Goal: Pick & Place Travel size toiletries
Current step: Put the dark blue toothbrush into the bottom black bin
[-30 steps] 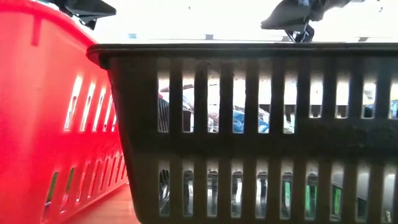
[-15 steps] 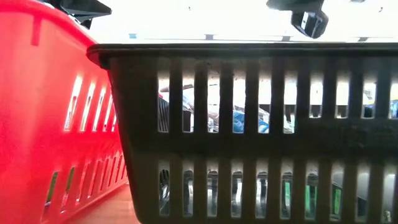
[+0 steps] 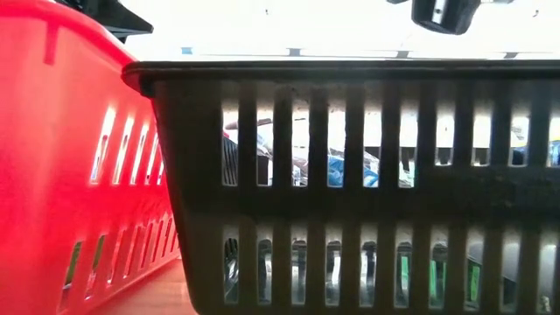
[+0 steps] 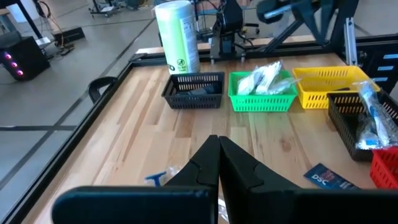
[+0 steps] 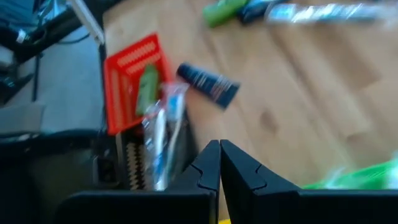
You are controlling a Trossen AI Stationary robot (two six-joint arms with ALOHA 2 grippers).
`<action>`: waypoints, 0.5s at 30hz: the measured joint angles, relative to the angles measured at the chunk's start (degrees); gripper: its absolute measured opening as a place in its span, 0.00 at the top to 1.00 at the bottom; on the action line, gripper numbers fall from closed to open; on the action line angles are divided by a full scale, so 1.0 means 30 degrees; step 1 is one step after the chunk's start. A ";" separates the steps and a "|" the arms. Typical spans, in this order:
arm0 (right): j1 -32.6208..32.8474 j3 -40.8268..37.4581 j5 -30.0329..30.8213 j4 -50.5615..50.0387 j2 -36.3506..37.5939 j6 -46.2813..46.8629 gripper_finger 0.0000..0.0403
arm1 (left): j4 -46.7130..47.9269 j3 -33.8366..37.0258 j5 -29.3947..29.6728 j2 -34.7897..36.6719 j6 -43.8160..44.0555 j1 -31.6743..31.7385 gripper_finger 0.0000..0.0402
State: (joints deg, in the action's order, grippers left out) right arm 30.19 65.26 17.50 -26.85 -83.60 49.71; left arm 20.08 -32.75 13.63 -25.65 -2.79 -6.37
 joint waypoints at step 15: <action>0.1862 0.0027 -0.4959 -0.1209 -0.3185 0.8154 0.99 | 0.0377 -0.0007 -0.0007 0.0000 0.0007 0.0000 1.00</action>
State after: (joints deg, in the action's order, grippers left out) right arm 35.77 65.34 2.63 -30.48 -93.16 74.17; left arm 21.21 -32.77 13.61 -25.65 -2.76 -6.37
